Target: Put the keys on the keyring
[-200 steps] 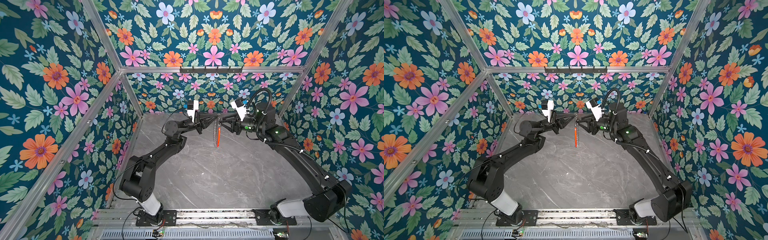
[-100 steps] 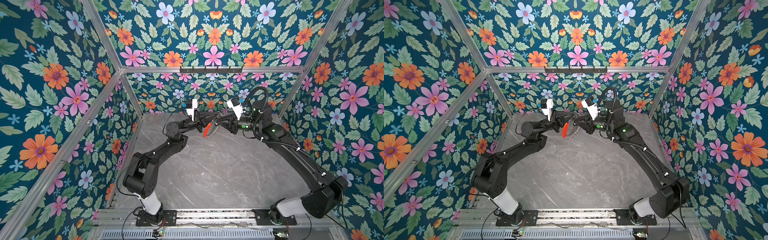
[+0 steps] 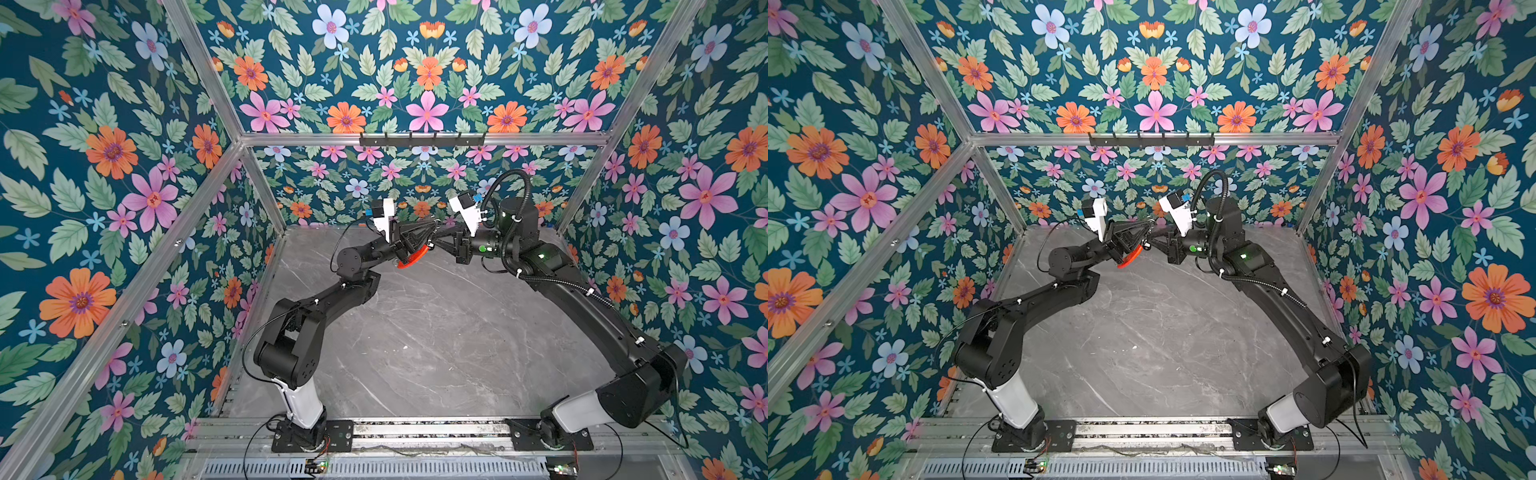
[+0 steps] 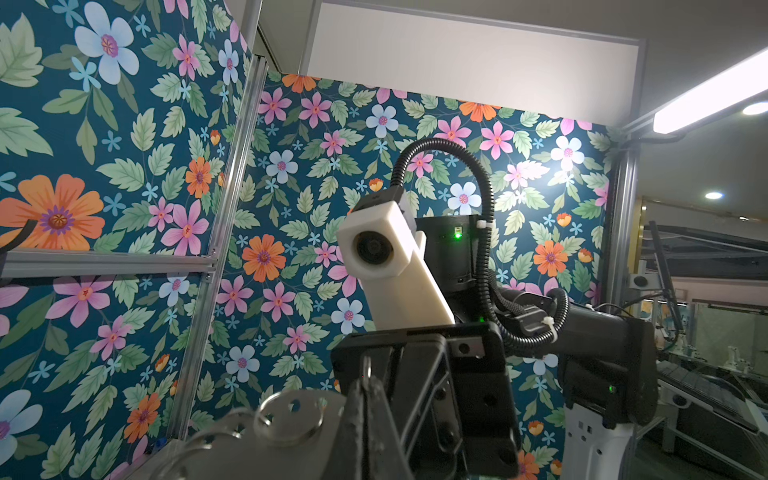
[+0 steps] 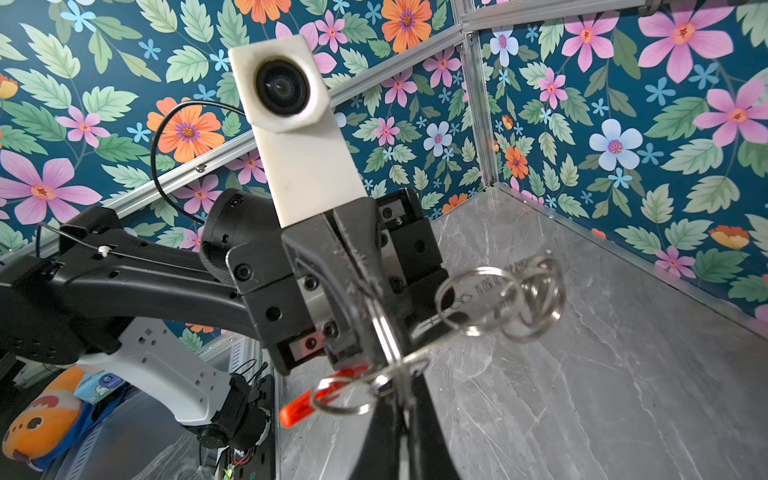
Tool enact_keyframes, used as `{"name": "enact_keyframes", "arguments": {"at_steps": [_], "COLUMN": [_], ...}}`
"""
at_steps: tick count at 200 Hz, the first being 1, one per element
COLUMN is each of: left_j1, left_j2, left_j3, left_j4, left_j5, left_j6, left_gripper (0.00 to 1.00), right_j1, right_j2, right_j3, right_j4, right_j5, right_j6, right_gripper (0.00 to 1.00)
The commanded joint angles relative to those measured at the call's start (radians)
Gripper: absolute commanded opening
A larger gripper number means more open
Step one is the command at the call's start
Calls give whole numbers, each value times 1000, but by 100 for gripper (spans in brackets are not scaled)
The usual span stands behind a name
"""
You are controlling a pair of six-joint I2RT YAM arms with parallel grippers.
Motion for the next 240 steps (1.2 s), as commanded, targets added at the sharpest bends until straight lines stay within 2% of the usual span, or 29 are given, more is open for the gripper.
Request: {"name": "enact_keyframes", "arguments": {"at_steps": [1, 14, 29, 45, 58, 88, 123, 185, 240], "left_j1": [-8, -5, 2, 5, 6, 4, 0, -12, -14], "left_j2": [-5, -8, -13, -17, -16, -8, -3, 2, 12], "left_j3": [8, 9, 9, 6, 3, 1, 5, 6, 24], "left_j4": [50, 48, 47, 45, 47, 58, 63, 65, 65], "left_j5": [26, 30, 32, 34, 37, 38, 34, 37, 38], "left_j6": [-5, -3, -4, -6, -9, -30, -40, -40, -47], "left_gripper": [0, 0, 0, 0, 0, 0, 0, 0, 0], "right_j1": [9, 5, -9, -50, -86, -113, -113, -113, -113], "right_j2": [-9, -32, -72, -123, -160, -191, -163, -107, -102], "right_j3": [-3, -20, -59, -112, -142, -130, -85, -45, -58], "right_j4": [-15, -36, -54, -41, -29, -28, 58, 174, 192], "right_j5": [-1, 43, 93, 95, 81, 48, -44, -132, -152], "right_j6": [-27, -43, -69, -63, -52, -43, 45, 154, 175], "right_gripper": [7, 22, 35, 44, 46, 46, 42, 25, 21]}}
